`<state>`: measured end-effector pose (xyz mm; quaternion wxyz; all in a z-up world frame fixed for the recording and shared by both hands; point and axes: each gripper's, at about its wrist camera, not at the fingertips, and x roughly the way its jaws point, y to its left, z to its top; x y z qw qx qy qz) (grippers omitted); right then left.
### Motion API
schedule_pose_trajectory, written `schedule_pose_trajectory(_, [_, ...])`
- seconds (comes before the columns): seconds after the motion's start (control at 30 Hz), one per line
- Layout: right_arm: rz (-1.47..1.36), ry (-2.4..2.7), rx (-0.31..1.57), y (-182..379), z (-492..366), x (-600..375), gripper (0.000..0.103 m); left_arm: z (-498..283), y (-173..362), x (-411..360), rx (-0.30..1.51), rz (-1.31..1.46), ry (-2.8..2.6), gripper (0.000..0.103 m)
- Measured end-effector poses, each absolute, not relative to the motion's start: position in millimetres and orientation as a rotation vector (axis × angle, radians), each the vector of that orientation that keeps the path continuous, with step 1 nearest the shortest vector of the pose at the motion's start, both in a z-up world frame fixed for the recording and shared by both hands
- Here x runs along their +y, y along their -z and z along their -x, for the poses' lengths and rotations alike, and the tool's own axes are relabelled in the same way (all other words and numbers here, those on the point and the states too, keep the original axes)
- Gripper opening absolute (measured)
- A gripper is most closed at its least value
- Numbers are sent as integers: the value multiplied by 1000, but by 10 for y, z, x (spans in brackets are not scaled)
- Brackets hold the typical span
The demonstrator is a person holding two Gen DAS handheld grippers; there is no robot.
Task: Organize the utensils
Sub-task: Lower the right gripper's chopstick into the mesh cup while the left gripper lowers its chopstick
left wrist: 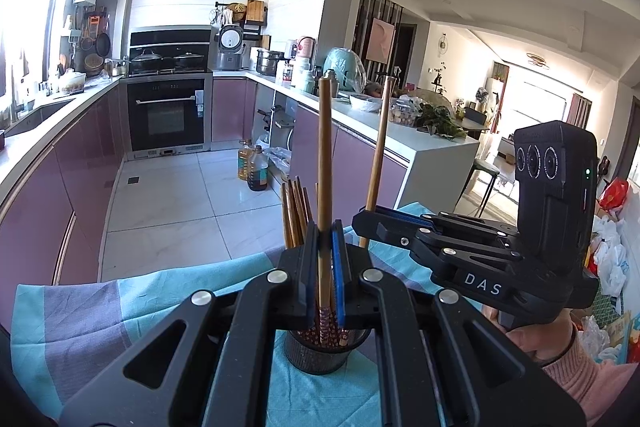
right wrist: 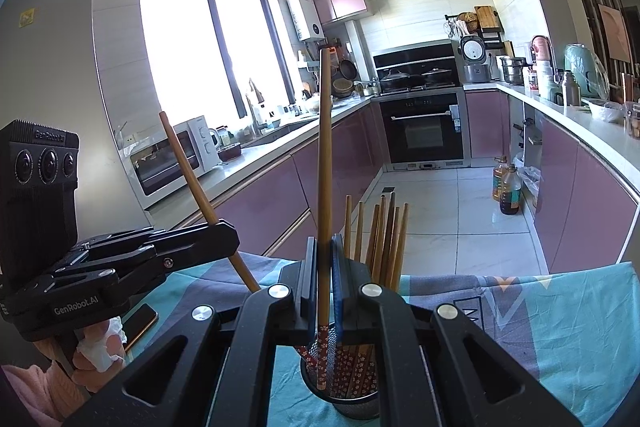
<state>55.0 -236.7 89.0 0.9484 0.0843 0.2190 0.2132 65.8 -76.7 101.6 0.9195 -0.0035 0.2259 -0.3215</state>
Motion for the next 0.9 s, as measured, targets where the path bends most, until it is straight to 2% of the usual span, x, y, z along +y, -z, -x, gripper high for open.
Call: schedule_pose_trajectory(0.9, [-175,-411,464,-823,-617,-2420,6,-698,-1046,-729,482,5,661,7])
